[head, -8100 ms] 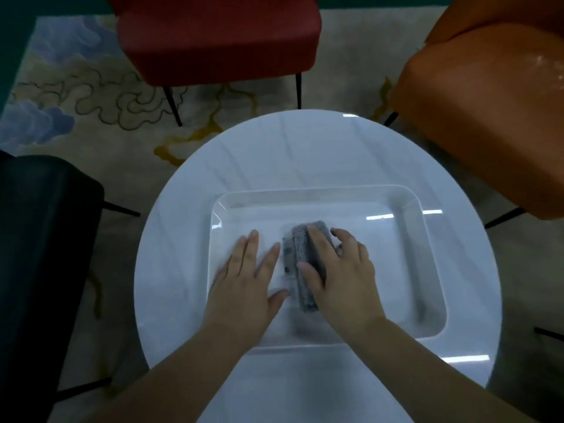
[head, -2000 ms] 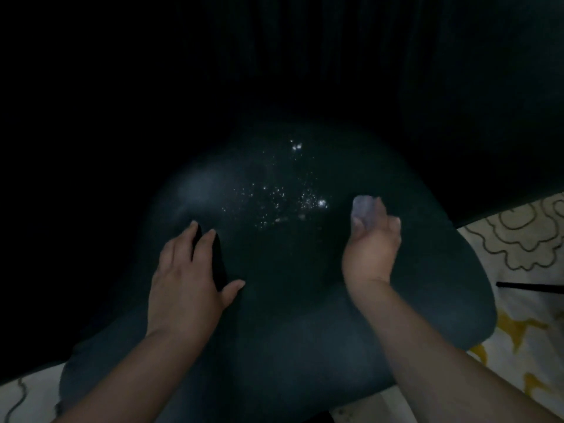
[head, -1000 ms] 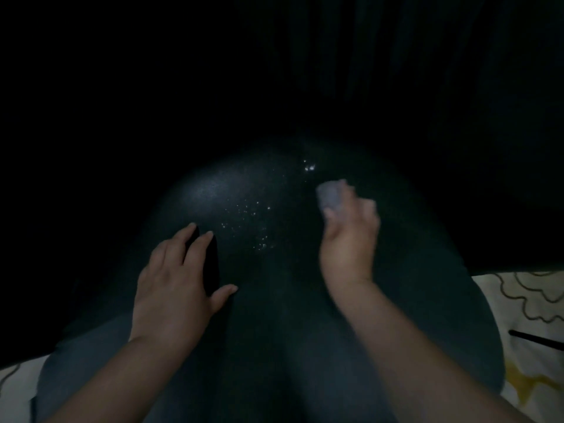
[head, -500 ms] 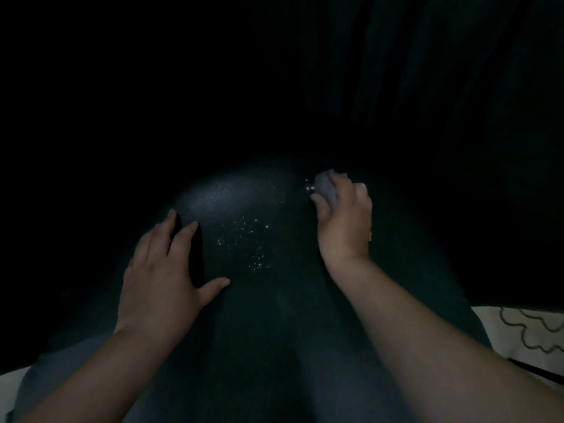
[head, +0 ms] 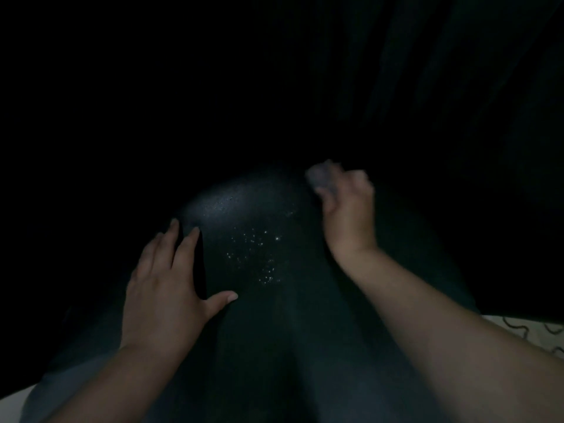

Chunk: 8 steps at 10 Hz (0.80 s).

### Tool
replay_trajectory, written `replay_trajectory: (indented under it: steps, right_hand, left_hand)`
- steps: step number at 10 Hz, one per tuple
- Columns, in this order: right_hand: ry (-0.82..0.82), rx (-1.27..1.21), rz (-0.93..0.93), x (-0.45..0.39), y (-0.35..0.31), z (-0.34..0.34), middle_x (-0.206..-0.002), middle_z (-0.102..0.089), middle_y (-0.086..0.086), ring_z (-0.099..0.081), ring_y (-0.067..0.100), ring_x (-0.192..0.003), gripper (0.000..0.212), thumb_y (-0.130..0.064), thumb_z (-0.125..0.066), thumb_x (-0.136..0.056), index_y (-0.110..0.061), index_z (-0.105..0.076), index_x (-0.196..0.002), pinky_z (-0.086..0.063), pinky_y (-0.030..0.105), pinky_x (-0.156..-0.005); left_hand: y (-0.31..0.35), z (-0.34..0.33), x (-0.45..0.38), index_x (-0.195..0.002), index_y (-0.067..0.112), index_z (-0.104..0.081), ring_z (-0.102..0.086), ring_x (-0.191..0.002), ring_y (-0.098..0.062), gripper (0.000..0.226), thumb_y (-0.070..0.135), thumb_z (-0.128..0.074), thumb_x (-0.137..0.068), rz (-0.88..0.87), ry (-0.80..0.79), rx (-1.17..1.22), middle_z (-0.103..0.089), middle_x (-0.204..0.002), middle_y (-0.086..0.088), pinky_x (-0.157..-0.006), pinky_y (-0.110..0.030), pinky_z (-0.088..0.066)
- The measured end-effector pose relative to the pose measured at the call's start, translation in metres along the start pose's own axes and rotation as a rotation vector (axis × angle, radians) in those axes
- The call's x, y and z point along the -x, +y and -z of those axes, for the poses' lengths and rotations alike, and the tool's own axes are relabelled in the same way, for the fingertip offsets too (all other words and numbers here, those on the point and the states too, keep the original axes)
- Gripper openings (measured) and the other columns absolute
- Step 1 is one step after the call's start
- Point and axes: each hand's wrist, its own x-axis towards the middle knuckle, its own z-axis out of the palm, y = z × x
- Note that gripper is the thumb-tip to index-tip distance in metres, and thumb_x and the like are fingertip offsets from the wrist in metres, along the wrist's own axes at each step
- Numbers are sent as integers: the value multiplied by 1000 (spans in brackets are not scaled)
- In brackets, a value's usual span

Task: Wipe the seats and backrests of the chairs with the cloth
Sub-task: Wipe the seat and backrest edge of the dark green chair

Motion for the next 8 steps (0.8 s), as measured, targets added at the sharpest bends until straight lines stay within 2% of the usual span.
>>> replay_trajectory:
  steps: [1,2,4,5,6,7,8]
  right_hand:
    - [-2,166,11,6,-7,-7,-109,-52,11,-51,5,-98,38,-9,-53,-95,-12,-52,-133,-43,31,-95]
    - [-317,203,244,30,-25,-29,-112,-53,16,-50,28,-105,43,-17,-61,-91,-15,-53,-133,-44,40,-90]
    - [-46,283,75,1,-14,-16,-124,-52,18,-48,32,-112,40,-19,-55,-93,-14,-52,-132,-37,31,-92]
    - [-223,254,240,44,-37,-56,-114,-55,17,-51,31,-105,42,-16,-61,-90,-13,-54,-131,-41,34,-88]
    - [-301,221,410,59,-44,-64,-102,-58,15,-54,28,-95,34,-14,-63,-89,-11,-61,-122,-44,39,-81]
    - [90,157,111,22,-20,-38,-96,-56,12,-55,21,-91,10,-14,-59,-93,-14,-66,-100,-42,37,-87]
    - [-18,231,114,49,-28,-49,-113,-54,15,-50,28,-102,38,-19,-58,-92,-17,-55,-130,-37,29,-87]
  left_hand:
    - [0,-3,0,-148,12,-37,-27,-142,-33,113,64,-78,-56,-9,14,10,-28,-157,-13,-113,-50,-30]
    - [-1,-4,0,-147,11,-38,-28,-141,-35,113,64,-78,-55,-16,30,10,-30,-157,-14,-113,-49,-29]
    - [-8,-3,1,-147,13,-39,-28,-141,-34,114,62,-81,-53,-27,25,57,-25,-159,-12,-111,-51,-33]
    - [-15,-2,2,-148,15,-37,-25,-143,-32,114,63,-79,-54,-43,5,69,-20,-161,-9,-113,-48,-29]
    - [-21,-1,2,-148,14,-38,-23,-144,-31,114,63,-79,-54,-60,6,75,-19,-161,-9,-114,-48,-29]
    - [-28,1,3,-149,16,-36,-20,-145,-30,114,64,-79,-55,-49,-4,91,-16,-162,-8,-114,-47,-27]
    - [-32,2,3,-152,22,-30,-15,-146,-27,116,68,-75,-56,-44,-27,83,-10,-163,-5,-114,-48,-27]
